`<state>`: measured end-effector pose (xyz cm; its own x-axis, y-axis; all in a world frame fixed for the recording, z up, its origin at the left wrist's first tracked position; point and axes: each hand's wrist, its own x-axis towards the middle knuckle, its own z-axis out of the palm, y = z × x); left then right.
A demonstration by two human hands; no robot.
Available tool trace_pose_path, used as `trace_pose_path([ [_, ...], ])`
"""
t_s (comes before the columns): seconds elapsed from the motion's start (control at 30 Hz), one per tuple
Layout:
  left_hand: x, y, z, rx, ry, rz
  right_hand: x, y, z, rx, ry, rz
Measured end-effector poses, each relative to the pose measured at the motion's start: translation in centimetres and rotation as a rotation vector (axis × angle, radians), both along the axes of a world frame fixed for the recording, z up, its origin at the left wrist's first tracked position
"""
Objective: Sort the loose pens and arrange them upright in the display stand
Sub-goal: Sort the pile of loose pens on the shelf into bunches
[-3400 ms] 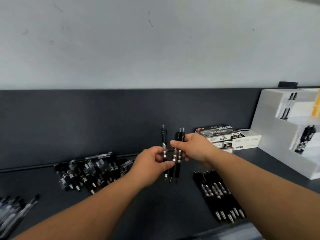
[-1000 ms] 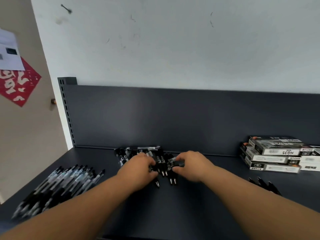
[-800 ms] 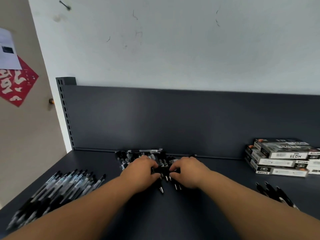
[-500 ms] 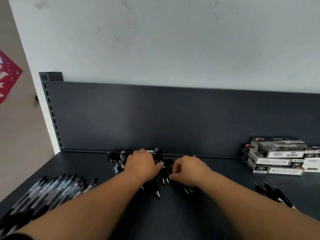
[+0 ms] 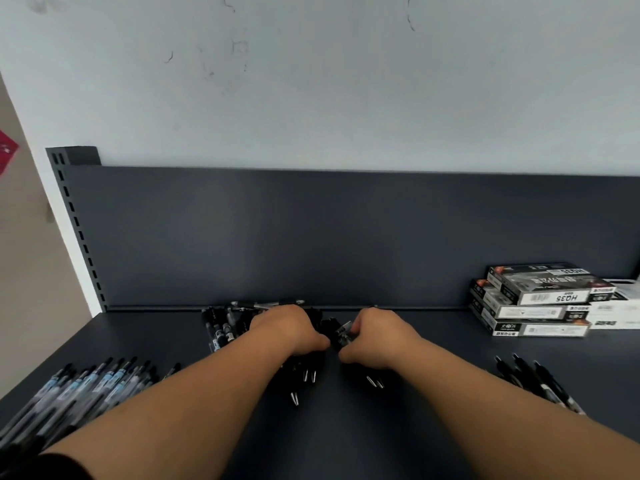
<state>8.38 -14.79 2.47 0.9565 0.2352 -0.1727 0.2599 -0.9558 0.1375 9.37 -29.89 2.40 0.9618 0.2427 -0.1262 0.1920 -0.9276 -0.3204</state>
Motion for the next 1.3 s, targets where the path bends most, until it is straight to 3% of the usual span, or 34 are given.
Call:
trace_pose_path([
  [0.47,-1.4,1.0,0.4,-0.228,-0.074,0.026,-0.6,-0.3,-0.7,0.253,0.081,-0.075],
  [0.63,-2.7,2.6,-0.1,-0.515,-0.158,0.054,-1.3,1.0,-0.8,0.504,0.064,-0.096],
  [0.93,-5.5,2.6,-0.6,-0.872,-0.218,0.127,-3.1,1.7,0.4,0.663,0.116,-0.086],
  [1.2,-7.5,-5.3,-1.2,-0.942,-0.150,-0.010,-4.7,-6.4,1.6,0.622,0.034,-0.273],
  [1.3,-7.8,-8.8,-1.3,-0.940,-0.119,-0.056,-4.9,-10.4,2.0,0.349,-0.046,-0.307],
])
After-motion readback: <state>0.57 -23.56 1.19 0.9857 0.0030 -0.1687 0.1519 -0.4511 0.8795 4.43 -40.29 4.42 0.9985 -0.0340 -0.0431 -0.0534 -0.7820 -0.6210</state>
